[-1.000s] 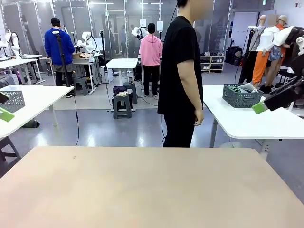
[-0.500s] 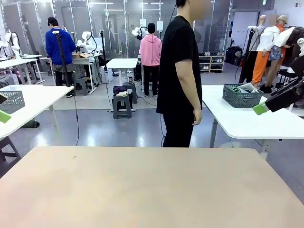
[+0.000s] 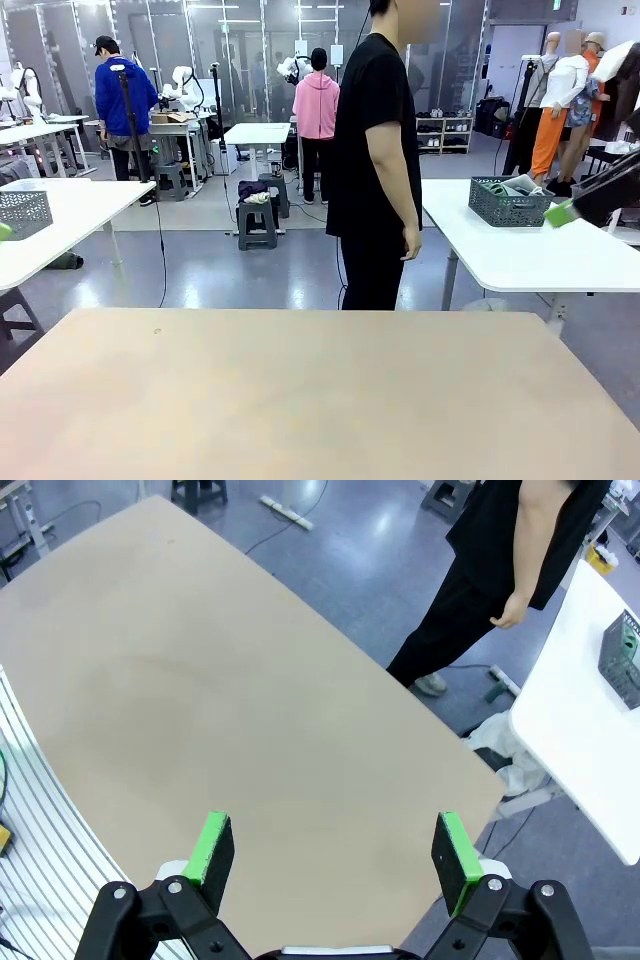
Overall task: Fold the towels and place them in the basket.
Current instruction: When a person lays out a Towel with hook on the table, fold it in half twice.
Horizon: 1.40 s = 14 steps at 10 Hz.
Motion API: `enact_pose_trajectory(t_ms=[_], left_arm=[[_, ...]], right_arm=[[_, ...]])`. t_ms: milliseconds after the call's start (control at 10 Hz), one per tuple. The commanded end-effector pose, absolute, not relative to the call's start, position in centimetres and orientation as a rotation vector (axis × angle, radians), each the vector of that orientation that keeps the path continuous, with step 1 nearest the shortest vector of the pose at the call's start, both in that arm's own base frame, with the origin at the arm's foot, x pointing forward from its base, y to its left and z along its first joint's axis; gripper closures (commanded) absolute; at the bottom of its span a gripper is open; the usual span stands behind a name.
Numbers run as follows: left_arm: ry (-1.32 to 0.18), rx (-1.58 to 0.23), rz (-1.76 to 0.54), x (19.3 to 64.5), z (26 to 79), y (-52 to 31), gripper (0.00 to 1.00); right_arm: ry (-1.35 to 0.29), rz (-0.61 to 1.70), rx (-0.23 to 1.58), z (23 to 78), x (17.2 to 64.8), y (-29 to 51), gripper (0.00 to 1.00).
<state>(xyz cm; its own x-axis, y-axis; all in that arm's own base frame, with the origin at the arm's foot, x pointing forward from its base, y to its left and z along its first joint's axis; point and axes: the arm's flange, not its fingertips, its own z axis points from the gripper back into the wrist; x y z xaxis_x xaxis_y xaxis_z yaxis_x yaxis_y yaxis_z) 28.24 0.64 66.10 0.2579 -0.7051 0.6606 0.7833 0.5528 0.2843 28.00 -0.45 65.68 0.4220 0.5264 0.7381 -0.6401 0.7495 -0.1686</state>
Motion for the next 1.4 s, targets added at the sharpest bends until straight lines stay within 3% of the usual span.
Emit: enact_pose_trajectory(t_ms=[0, 400, 900, 1300], left_arm=[[-0.902, -0.151, -1.048, 28.6, 69.8, 3.4, 0.0], [-0.906, -0.164, -1.174, 27.6, 76.2, 8.5, 0.0], [-0.927, -0.187, -1.308, 26.0, 79.1, 12.5, 0.0], [-0.97, -0.219, -1.158, 26.4, 78.6, 14.2, 0.0]], right_arm=[[-0.922, 0.784, 0.202, 68.8, 27.2, -3.1, 0.0], [-0.923, 0.873, 0.279, 74.6, 25.7, -6.6, 0.0], [-0.922, 0.937, 0.346, 77.5, 23.8, -8.7, 0.0], [-0.909, 1.004, 0.336, 77.6, 23.7, -8.6, 0.0]])
